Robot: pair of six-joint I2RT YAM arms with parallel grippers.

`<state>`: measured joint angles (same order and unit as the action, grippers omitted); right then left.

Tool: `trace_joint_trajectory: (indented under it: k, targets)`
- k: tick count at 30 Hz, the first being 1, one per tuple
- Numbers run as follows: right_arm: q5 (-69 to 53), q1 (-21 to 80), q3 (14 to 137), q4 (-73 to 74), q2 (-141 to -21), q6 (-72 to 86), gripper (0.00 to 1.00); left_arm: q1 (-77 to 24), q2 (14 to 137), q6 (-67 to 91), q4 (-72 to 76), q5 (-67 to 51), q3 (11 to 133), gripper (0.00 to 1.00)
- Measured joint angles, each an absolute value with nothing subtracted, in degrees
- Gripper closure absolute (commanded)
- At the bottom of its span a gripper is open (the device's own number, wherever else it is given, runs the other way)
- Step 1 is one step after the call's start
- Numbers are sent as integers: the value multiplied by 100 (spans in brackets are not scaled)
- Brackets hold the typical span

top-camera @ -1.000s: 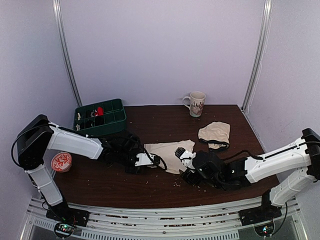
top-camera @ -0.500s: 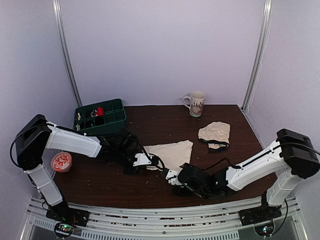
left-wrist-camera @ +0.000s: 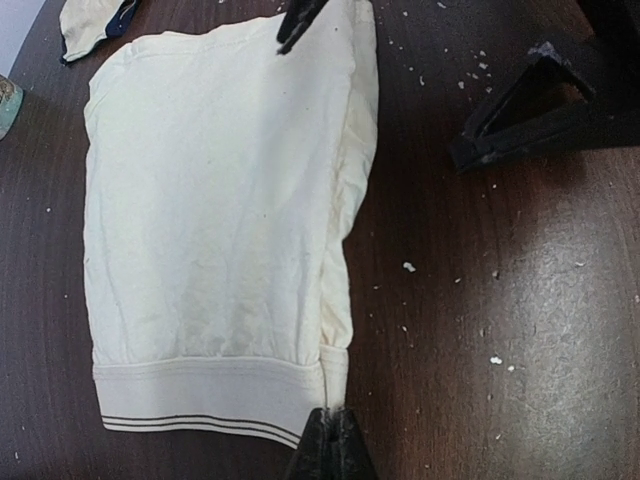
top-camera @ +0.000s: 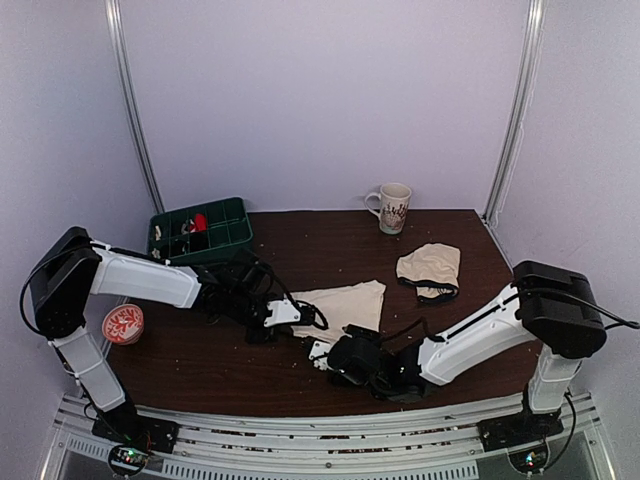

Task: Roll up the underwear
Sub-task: Pick up the underwear from the center of the board.

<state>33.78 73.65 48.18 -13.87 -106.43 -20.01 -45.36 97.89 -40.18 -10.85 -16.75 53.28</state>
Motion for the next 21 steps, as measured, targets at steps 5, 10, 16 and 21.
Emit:
trace_joint_trajectory:
  k: [5, 10, 16, 21]
  targets:
    - [3380, 7365, 5284, -1317, -10980, -2189, 20, -4536, 9778, -4018, -1096, -1710, 5325, 100]
    - [3605, 7349, 5736, -1269, -11365, -2364, 29, -4528, 9706, -4018, -1105, -1739, 5325, 100]
    - [4110, 7205, 5778, -1236, -11502, -2316, 30, -4429, 9649, -4040, -1105, -1780, 5325, 100]
    - [4460, 7028, 5710, -1076, -11504, -2099, 37, -4397, 9640, -4045, -1105, -1802, 5325, 100]
